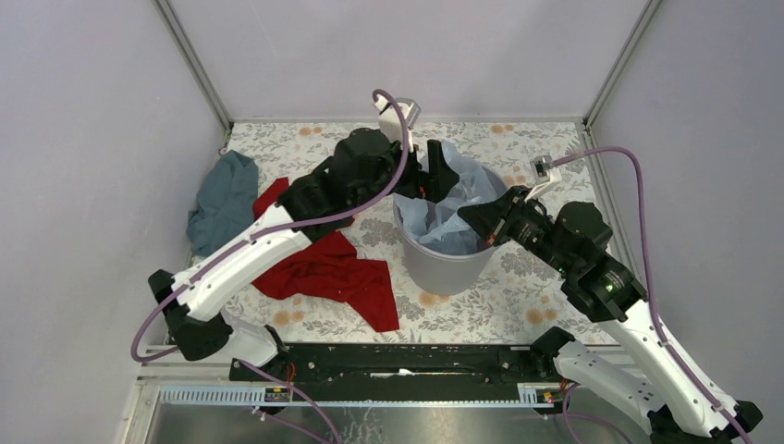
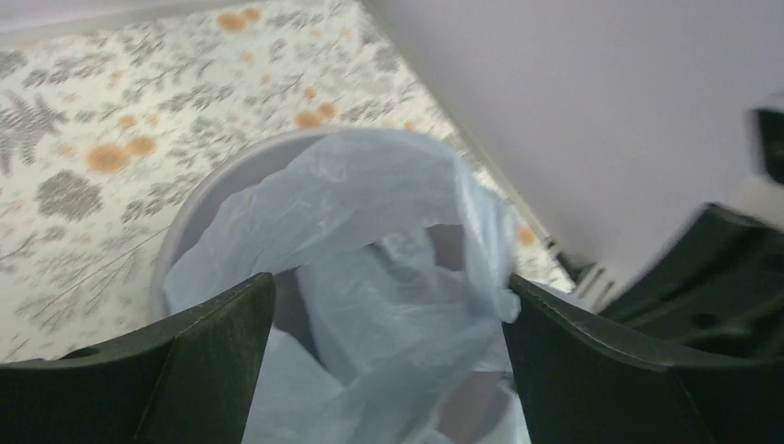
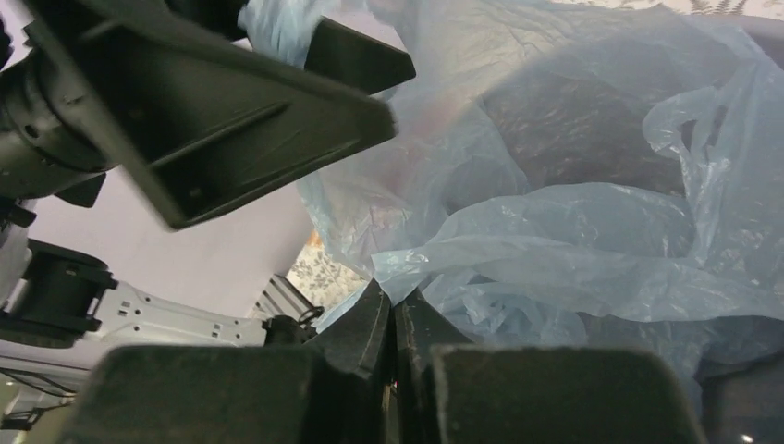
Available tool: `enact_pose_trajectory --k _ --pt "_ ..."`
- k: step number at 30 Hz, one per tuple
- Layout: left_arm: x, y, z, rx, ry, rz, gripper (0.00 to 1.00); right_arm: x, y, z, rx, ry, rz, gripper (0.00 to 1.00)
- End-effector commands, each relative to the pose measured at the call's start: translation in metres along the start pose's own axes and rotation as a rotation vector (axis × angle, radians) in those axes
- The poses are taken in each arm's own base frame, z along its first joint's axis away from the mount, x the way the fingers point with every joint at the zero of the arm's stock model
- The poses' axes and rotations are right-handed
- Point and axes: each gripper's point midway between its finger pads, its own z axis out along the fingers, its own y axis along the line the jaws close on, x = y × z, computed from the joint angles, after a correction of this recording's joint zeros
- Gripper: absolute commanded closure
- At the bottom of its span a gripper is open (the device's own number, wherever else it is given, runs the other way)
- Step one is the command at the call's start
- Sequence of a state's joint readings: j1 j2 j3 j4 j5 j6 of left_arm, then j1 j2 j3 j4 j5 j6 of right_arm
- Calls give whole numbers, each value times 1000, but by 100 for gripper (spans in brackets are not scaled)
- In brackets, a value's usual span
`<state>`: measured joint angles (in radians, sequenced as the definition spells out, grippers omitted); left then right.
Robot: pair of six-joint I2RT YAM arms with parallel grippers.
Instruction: Put the trash bags into the trash bin
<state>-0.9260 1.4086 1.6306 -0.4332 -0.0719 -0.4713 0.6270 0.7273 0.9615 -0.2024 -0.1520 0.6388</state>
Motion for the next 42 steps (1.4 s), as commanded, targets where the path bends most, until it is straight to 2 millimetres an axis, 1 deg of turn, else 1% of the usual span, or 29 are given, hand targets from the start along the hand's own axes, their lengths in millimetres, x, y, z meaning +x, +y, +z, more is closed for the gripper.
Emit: enact_pose_trajectory --k 1,3,4,5,7,10,11,13,15,17,20,26,27,29,30,31,32,33,35,36,37,39,40,42 --pt "-19 20 -11 -126 -70 0 14 -9 3 -20 21 -10 -81 93" --pt "-20 34 -16 -196 -106 -36 27 -15 -7 -31 90 -25 -123 92" --pt "-23 38 -23 -206 -140 -56 34 -17 -13 -39 131 -26 -148 91" --pt "-22 41 -27 -213 -158 -70 40 -21 -17 -47 169 -30 -171 91" --pt "-19 41 -34 -190 -181 -97 48 -25 -23 -65 227 -37 -200 89" --pt "-6 43 -41 -167 -179 -134 57 -23 -28 -88 256 -45 -210 83" --pt "2 46 -41 -170 -166 -145 59 -20 -29 -96 261 -46 -209 83" --pt "12 52 -46 -187 -154 -155 62 -12 -39 -106 300 -23 -204 83" --pt "18 60 -52 -216 -150 -160 67 -5 -50 -116 354 -10 -195 83" --pt "22 67 -60 -239 -152 -163 71 -3 -58 -126 393 -16 -189 83" --pt "25 74 -70 -259 -159 -171 74 -9 -68 -143 464 -51 -197 82" --pt "34 102 -76 -337 -122 -176 81 -38 -90 -181 679 -185 -186 81" --pt "36 107 -76 -349 -115 -184 81 -41 -93 -186 706 -212 -174 79" --pt "40 115 -76 -352 -99 -201 82 -43 -101 -191 742 -254 -151 67" --pt "43 115 -75 -346 -90 -208 83 -41 -104 -192 749 -271 -135 65" --pt "46 114 -74 -334 -82 -216 84 -38 -107 -189 743 -278 -123 64" --pt "49 112 -74 -320 -75 -223 84 -35 -105 -186 714 -284 -111 62" --pt "51 110 -73 -304 -67 -229 85 -32 -99 -181 665 -278 -108 53" --pt "55 103 -72 -265 -52 -247 85 -30 -77 -170 522 -246 -124 26" --pt "56 98 -71 -241 -45 -259 86 -30 -64 -169 463 -230 -128 10" --pt "56 93 -71 -214 -41 -267 86 -28 -52 -169 406 -204 -133 2" --pt "56 85 -72 -173 -33 -276 86 -27 -26 -172 309 -140 -141 0" --pt "55 83 -73 -163 -36 -279 86 -23 -14 -170 261 -94 -132 0" --pt "52 80 -76 -147 -44 -280 86 -8 13 -156 133 28 -78 0"
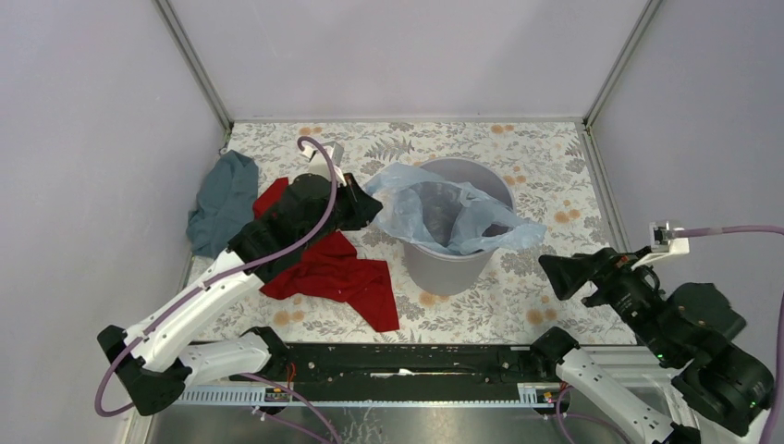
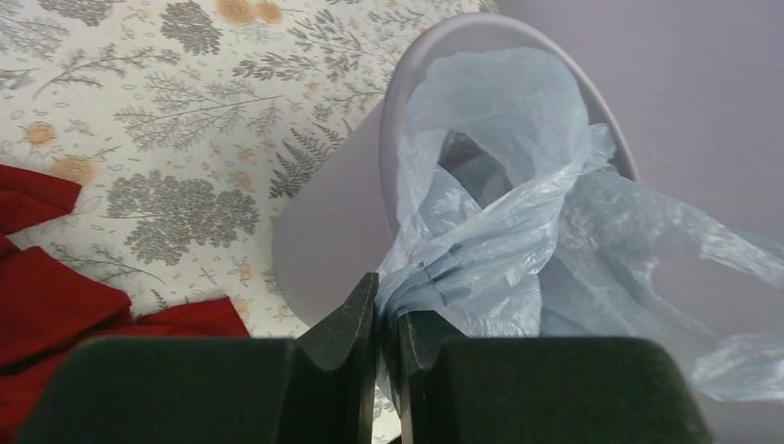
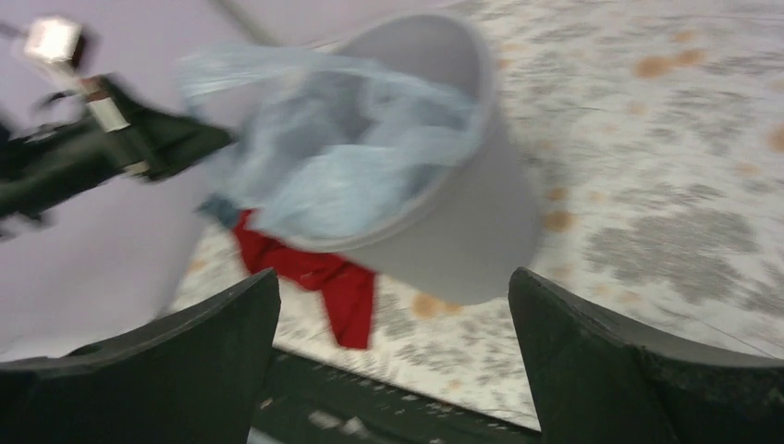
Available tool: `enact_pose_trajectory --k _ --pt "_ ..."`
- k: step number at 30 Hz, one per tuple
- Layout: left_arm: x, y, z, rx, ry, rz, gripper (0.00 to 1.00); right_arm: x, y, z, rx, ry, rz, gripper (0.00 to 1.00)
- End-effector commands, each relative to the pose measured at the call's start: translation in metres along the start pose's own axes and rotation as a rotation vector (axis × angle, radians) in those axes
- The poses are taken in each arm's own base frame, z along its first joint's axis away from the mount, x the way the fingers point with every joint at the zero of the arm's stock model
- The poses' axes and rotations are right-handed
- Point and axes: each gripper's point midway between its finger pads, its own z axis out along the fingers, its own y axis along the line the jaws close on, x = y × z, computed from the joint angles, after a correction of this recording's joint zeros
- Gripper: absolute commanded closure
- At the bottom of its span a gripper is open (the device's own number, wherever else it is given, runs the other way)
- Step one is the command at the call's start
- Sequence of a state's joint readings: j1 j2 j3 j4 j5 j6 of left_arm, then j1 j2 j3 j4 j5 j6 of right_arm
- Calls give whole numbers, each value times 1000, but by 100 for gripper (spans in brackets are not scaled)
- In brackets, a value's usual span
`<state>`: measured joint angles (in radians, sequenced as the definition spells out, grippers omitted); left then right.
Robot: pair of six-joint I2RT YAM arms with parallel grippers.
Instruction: Put the trash bags into the trash bin
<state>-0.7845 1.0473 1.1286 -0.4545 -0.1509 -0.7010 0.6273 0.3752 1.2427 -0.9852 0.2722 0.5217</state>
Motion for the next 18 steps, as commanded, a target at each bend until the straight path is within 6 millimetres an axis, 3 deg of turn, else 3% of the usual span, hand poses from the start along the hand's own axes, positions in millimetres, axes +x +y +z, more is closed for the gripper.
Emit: enact_pose_trajectory --k 1,4,10,14,16,18 --pt "-17 -29 -17 134 -48 -36 86 11 84 -9 -368 210 60 0" --pt "-20 -31 -17 142 -56 -35 86 29 121 7 -526 318 189 0" --pt "-20 -37 -18 168 -45 -48 86 27 123 50 -458 287 233 0" --pt "-20 -39 -14 170 -40 -47 86 29 89 87 -201 236 309 3" --pt "-21 -40 -13 172 -44 -50 86 25 76 97 -123 192 325 15" --pt "-21 -41 -13 177 -46 -53 86 24 65 103 -59 161 331 19"
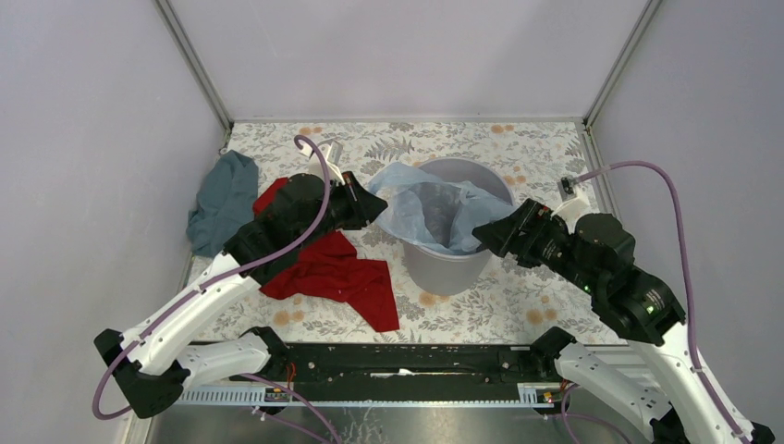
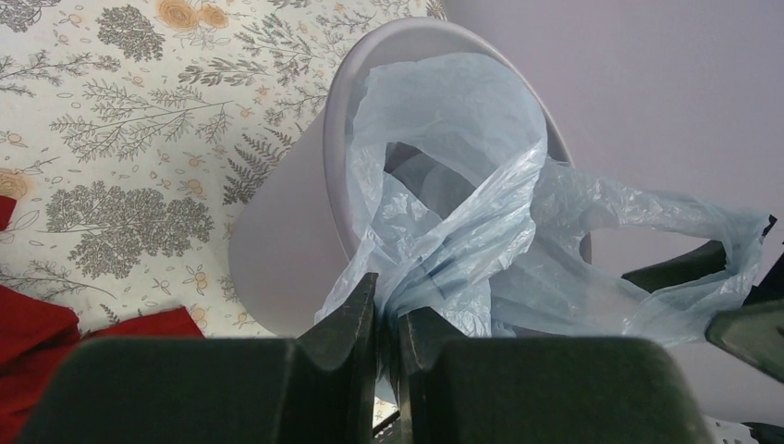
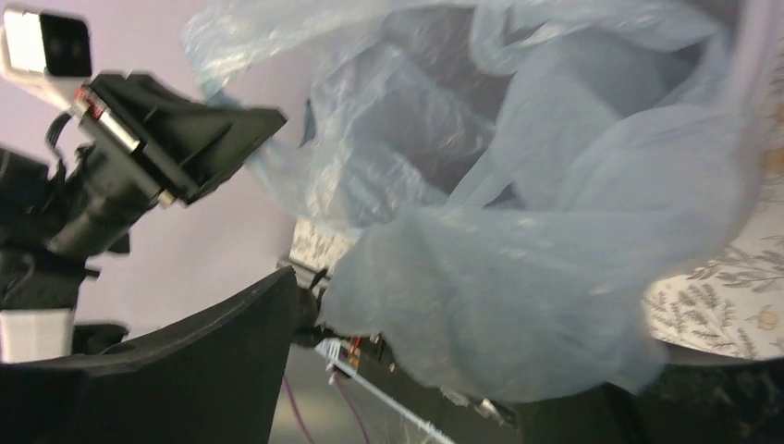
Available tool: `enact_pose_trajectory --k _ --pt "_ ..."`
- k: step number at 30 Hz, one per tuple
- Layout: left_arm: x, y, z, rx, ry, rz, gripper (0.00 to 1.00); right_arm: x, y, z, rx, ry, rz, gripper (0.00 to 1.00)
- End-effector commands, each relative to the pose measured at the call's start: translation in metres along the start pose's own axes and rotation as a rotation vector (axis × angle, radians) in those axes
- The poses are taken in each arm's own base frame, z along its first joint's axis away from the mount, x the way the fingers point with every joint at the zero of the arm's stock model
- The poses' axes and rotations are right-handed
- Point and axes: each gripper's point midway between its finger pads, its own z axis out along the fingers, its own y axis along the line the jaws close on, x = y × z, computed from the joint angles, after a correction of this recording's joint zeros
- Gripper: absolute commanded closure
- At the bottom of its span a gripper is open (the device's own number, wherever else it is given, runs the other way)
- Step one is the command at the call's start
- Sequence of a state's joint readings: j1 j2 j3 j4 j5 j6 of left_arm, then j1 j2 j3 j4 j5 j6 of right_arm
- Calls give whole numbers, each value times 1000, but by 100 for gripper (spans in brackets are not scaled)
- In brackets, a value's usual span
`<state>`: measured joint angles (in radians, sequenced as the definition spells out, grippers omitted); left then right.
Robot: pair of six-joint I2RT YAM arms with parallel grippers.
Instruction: Put the trash bags into the trash bin
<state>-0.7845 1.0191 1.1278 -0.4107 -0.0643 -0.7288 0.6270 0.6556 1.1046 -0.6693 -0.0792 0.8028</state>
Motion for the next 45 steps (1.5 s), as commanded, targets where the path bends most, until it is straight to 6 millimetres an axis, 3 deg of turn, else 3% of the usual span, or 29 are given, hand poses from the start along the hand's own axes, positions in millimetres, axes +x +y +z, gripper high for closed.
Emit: enact_pose_trajectory --k 1,2,5,9,12,14,16,18,21,25,28,34,40,45 --pt "-16 -18 0 65 -50 -15 86 -31 -20 8 120 -173 63 19" --pt "-16 -19 0 67 -51 -15 86 -30 -22 11 126 -175 63 21" --pt "-18 -22 0 76 -51 -15 86 -22 -25 22 107 -155 68 56" --pt "-24 -27 -3 89 -59 -6 87 -26 -15 19 69 -156 18 75" --pt "-29 -23 -8 58 -69 29 94 -46 -11 -9 90 -228 -68 85" --pt "-31 -21 -12 40 -66 63 99 -55 -4 -31 85 -255 -160 85" --pt "-30 -18 -16 31 -55 89 99 -62 -19 -51 182 -274 -230 94" --pt "-26 -14 -17 18 -42 99 100 -64 -46 -70 324 -278 -282 100" --pt "-20 -4 -17 -14 -32 97 100 -60 -79 -97 470 -292 -313 100" --pt "-10 9 -16 -51 -16 94 100 -51 -98 -112 490 -342 -278 99" --pt "-5 19 -15 -83 -7 82 100 -36 -106 -101 455 -328 -238 98" --pt "0 42 -20 -164 -25 81 100 -22 -136 -87 566 -298 -214 96" --pt "27 59 5 -176 32 61 100 -18 -141 -37 542 -275 -245 85" --pt "33 64 10 -176 31 46 100 -27 -134 -25 572 -266 -222 76"
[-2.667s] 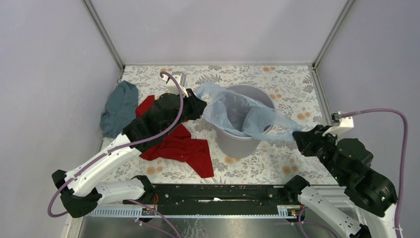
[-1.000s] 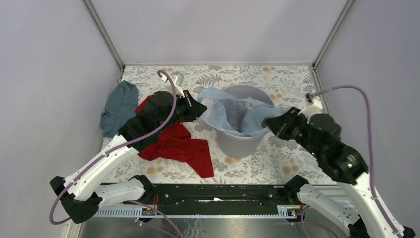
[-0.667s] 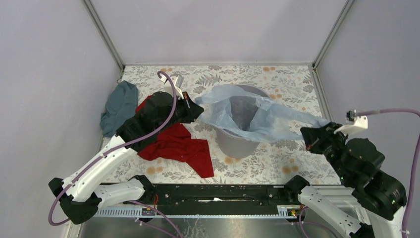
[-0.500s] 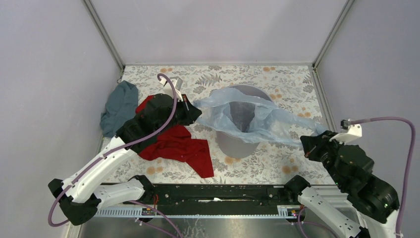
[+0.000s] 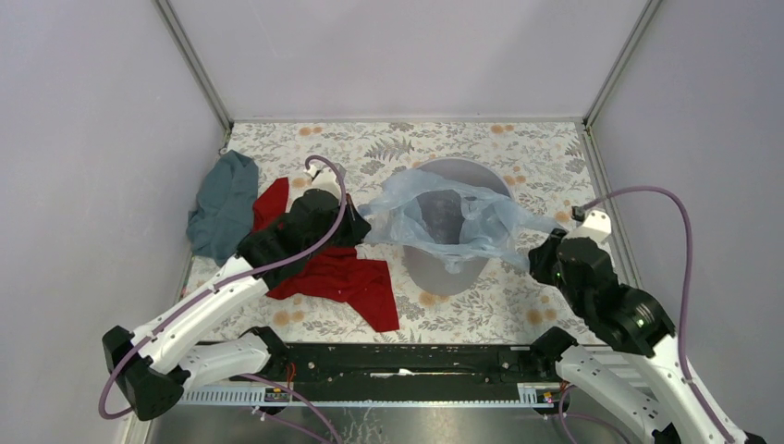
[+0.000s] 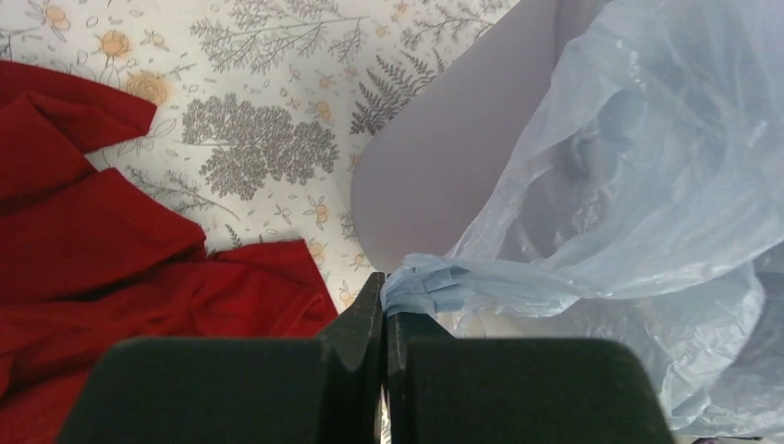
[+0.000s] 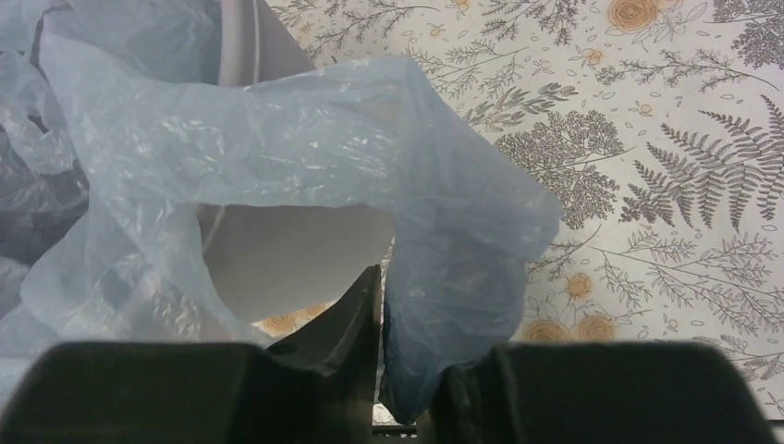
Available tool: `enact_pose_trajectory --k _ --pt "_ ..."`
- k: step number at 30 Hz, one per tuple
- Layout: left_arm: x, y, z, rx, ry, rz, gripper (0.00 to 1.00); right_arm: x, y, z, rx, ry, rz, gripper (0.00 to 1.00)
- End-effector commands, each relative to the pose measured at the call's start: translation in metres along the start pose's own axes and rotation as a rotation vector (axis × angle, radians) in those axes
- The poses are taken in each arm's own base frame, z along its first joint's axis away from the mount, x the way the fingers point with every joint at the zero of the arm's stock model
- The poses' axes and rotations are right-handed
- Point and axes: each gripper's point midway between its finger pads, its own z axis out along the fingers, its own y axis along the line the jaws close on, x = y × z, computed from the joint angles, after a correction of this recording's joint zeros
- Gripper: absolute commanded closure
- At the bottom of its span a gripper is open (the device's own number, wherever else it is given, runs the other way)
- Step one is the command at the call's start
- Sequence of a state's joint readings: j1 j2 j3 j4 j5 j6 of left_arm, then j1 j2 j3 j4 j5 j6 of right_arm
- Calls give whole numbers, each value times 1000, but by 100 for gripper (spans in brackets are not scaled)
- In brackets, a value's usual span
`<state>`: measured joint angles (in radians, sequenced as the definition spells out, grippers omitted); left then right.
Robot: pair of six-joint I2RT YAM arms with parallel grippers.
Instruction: Put the trash bags into the trash bin
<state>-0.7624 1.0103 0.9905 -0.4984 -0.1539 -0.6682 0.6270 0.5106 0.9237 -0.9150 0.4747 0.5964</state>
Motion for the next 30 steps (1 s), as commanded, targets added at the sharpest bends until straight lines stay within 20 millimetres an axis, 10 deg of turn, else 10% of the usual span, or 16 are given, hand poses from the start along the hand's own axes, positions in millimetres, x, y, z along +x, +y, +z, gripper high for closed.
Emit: enact_pose_trajectory --k 1,7,15,30 --pt "-12 -9 1 50 -59 -37 100 -29 13 4 10 -79 84 76" --pt "-7 -4 -10 64 -67 -49 100 -26 4 -6 10 -123 341 80" --pt "15 -10 13 124 -12 -137 100 2 11 47 -30 -199 405 80" --pt "8 13 14 12 -67 -133 100 27 102 117 -327 -113 142 75"
